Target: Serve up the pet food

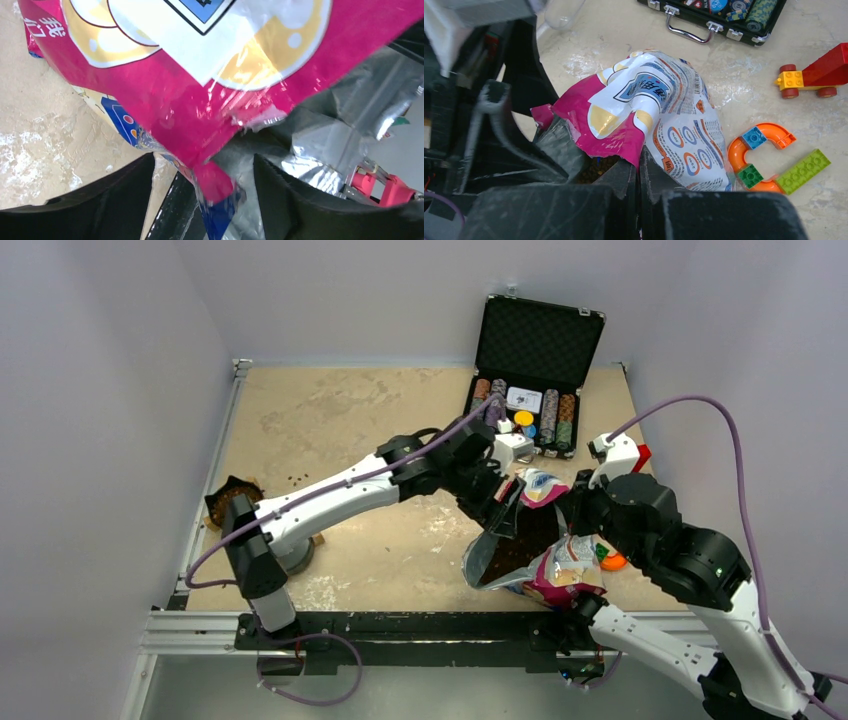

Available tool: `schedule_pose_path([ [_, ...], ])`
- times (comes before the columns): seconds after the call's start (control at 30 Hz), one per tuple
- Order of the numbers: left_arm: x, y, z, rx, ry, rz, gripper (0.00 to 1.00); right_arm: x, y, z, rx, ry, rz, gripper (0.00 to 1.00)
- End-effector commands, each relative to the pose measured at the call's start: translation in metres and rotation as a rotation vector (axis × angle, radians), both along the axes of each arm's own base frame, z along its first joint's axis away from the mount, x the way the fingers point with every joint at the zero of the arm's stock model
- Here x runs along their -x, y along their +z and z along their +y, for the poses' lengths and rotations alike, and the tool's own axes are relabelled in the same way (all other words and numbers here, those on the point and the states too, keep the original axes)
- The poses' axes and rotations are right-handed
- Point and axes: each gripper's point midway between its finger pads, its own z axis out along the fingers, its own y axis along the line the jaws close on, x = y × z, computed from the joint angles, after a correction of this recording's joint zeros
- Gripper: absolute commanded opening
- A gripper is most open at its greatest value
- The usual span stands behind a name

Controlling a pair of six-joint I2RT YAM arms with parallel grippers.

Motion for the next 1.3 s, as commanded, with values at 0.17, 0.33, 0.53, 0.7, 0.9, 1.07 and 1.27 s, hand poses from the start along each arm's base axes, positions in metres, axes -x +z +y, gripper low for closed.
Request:
schedule_pose_path([
  [0.17, -0.070, 0.009, 0.031, -0.249, 0.271, -0.237, 0.17, 0.001, 0.020, 0.018, -0.059, 0.093, -0.043, 0.00],
  [0.33, -0.121, 0.034, 0.098, -0.177, 0.684, -0.192, 0.00, -0.002, 0.012, 0.052, -0.017, 0.253, 0.012, 0.00],
  [0.53, -0.126, 0.064, 0.161, -0.104, 0.998, -0.212, 0.00, 0.000, 0.019, 0.125, 0.005, 0.535, 0.043, 0.00],
  [0.7, -0.112, 0.070, 0.189, -0.032, 1.132, -0.168, 0.00, 0.010, 0.018, 0.165, 0.108, 0.687, 0.055, 0.10],
  [0.9, -0.106, 0.069, 0.202, -0.016, 1.214, -0.127, 0.00, 0.025, 0.013, 0.150, 0.103, 0.717, 0.032, 0.79],
  [1.07, -0.108, 0.081, 0.206, 0.006, 1.272, -0.109, 0.00, 0.058, -0.002, 0.131, 0.060, 0.793, 0.062, 0.86],
  [1.27, -0.111, 0.090, 0.199, 0.016, 1.280, -0.078, 0.00, 0.078, -0.005, 0.139, 0.008, 0.915, 0.053, 0.86],
])
